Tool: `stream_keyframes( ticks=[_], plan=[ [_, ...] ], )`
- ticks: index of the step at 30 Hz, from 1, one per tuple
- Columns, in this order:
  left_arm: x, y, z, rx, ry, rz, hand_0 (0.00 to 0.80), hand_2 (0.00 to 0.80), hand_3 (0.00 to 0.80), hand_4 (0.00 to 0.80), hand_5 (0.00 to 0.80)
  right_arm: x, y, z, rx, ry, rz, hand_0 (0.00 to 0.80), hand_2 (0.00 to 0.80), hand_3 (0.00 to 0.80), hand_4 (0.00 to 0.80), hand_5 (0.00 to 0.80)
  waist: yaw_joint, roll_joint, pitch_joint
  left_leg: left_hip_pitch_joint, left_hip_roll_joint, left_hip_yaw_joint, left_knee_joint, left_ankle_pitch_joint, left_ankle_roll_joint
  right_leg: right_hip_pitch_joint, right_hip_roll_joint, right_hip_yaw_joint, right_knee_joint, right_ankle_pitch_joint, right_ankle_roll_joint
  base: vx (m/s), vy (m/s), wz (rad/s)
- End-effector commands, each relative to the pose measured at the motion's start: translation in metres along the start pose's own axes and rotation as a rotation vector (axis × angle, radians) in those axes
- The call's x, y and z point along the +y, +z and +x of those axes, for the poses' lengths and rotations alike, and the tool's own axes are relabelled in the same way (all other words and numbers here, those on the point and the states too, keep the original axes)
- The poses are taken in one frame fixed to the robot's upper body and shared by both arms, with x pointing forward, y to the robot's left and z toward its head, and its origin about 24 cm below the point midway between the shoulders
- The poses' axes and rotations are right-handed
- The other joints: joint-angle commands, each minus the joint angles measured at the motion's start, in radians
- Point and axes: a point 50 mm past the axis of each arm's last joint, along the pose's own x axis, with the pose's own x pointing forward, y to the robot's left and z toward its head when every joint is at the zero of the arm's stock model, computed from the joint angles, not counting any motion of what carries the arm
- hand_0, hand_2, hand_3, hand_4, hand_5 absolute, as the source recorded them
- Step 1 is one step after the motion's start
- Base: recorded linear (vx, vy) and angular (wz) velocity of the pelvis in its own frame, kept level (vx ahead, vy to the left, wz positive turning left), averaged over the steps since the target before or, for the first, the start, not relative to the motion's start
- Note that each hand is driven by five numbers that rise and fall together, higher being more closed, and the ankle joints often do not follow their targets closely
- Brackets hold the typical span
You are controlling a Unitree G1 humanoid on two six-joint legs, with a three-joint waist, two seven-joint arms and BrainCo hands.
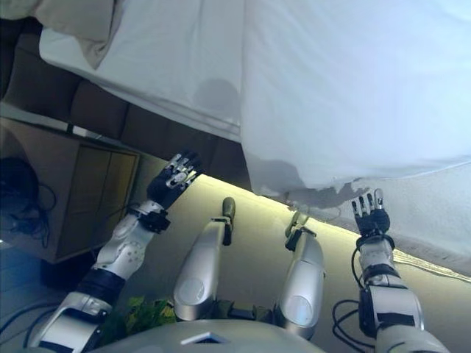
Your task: Make the bed neatly
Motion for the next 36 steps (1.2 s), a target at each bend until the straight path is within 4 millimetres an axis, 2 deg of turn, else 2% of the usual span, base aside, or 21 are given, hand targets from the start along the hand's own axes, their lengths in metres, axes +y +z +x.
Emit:
stream_keyframes(
  ticks=[1, 5, 7, 12, 18, 26, 27, 28, 29, 30, 36],
  plan=[
    [-0.011, 0.016, -0.001, -0.054, -0.083, -0.004, 0.000, 0.000, 0.000, 0.000, 0.000, -0.015, 0.029, -0.004, -0.062, -0.058, 0.049, 0.000, 0.000, 0.000, 0.000, 0.000, 0.026, 0.007, -0.010, -0.063, 0.010, -0.050, -0.015, 0.040, -0.006, 0.042, -0.089, 0.061, -0.035, 0.028, 0.148, -0.045, -0.036, 0.15],
    [-0.016, 0.022, 0.004, -0.072, -0.109, 0.001, 0.000, 0.000, 0.000, 0.000, 0.000, -0.007, 0.047, 0.001, -0.097, -0.037, 0.079, 0.000, 0.000, 0.000, 0.000, 0.000, 0.043, 0.019, 0.003, -0.079, -0.008, -0.054, -0.026, 0.054, -0.002, 0.029, -0.103, 0.056, -0.035, 0.034, 0.150, -0.045, -0.013, 0.12],
    [-0.018, 0.027, 0.005, -0.082, -0.127, -0.005, 0.000, 0.000, 0.000, 0.000, 0.000, -0.003, 0.056, 0.003, -0.113, -0.027, 0.086, 0.000, 0.000, 0.000, 0.000, 0.000, 0.052, 0.025, 0.007, -0.089, -0.016, -0.055, 0.001, 0.040, 0.005, 0.019, -0.116, 0.055, -0.007, 0.024, 0.147, -0.031, 0.026, 0.12],
    [-0.016, 0.027, 0.000, -0.068, -0.120, -0.013, 0.000, 0.000, 0.000, 0.000, 0.000, 0.003, 0.064, 0.005, -0.105, -0.017, 0.095, 0.000, 0.000, 0.000, 0.000, 0.000, 0.062, 0.028, 0.010, -0.129, -0.040, -0.051, 0.181, -0.059, 0.030, -0.025, -0.142, 0.078, 0.157, -0.033, 0.125, 0.019, 0.051, 0.14],
    [-0.014, 0.027, -0.004, -0.072, -0.100, -0.046, 0.000, 0.000, 0.000, 0.000, 0.000, -0.010, 0.060, -0.001, -0.078, -0.033, 0.085, 0.000, 0.000, 0.000, 0.000, 0.000, 0.053, 0.033, 0.001, -0.195, -0.049, -0.044, 0.396, -0.171, 0.067, -0.108, -0.148, 0.130, 0.356, -0.116, 0.086, 0.054, 0.040, -0.04],
    [-0.010, 0.016, -0.011, -0.040, -0.082, -0.064, 0.000, 0.000, 0.000, 0.000, 0.000, 0.001, 0.064, 0.002, -0.081, 0.027, 0.033, 0.000, 0.000, 0.000, 0.000, 0.000, 0.057, 0.038, -0.010, -0.224, -0.059, -0.046, 0.497, -0.229, 0.083, -0.156, -0.151, 0.163, 0.462, -0.165, 0.064, 0.041, 0.013, 0.02],
    [-0.008, 0.015, -0.013, -0.035, -0.076, -0.070, 0.000, 0.000, 0.000, 0.000, 0.000, 0.003, 0.067, 0.003, -0.080, 0.038, 0.020, 0.119, 0.119, 0.119, 0.119, 0.119, 0.058, 0.039, -0.013, -0.225, -0.060, -0.046, 0.507, -0.234, 0.083, -0.158, -0.154, 0.166, 0.472, -0.171, 0.061, 0.075, 0.020, 0.05],
    [-0.007, 0.013, -0.014, -0.032, -0.074, -0.072, 0.000, 0.000, 0.000, 0.000, 0.000, 0.005, 0.068, 0.004, -0.077, 0.046, 0.010, 0.430, 0.430, 0.430, 0.430, 0.430, 0.058, 0.040, -0.015, -0.227, -0.060, -0.046, 0.516, -0.239, 0.084, -0.161, -0.156, 0.169, 0.482, -0.175, 0.059, 0.061, 0.021, 0.03],
    [-0.006, 0.013, -0.014, -0.031, -0.074, -0.073, 0.000, 0.000, 0.000, 0.000, 0.000, 0.007, 0.069, 0.005, -0.078, 0.053, 0.001, 0.687, 0.687, 0.687, 0.687, 0.687, 0.057, 0.041, -0.017, -0.229, -0.060, -0.046, 0.525, -0.244, 0.085, -0.165, -0.157, 0.171, 0.490, -0.180, 0.057, 0.053, 0.016, 0.01],
    [-0.006, 0.013, -0.015, -0.030, -0.074, -0.074, 0.000, 0.000, 0.000, 0.000, 0.000, 0.010, 0.070, 0.005, -0.082, 0.061, -0.005, 0.800, 0.800, 0.800, 0.800, 0.800, 0.058, 0.042, -0.019, -0.231, -0.061, -0.046, 0.532, -0.247, 0.085, -0.167, -0.158, 0.173, 0.497, -0.184, 0.056, 0.047, 0.009, -0.01],
    [-0.002, 0.010, -0.019, -0.007, -0.063, -0.079, 0.000, 0.000, 0.000, 0.000, 0.000, 0.025, 0.074, 0.010, -0.088, 0.116, -0.019, 0.800, 0.800, 0.800, 0.800, 0.800, 0.067, 0.043, -0.031, -0.226, -0.060, -0.049, 0.540, -0.251, 0.079, -0.164, -0.171, 0.173, 0.507, -0.187, 0.059, 0.049, 0.000, 0.02]
  ],
)
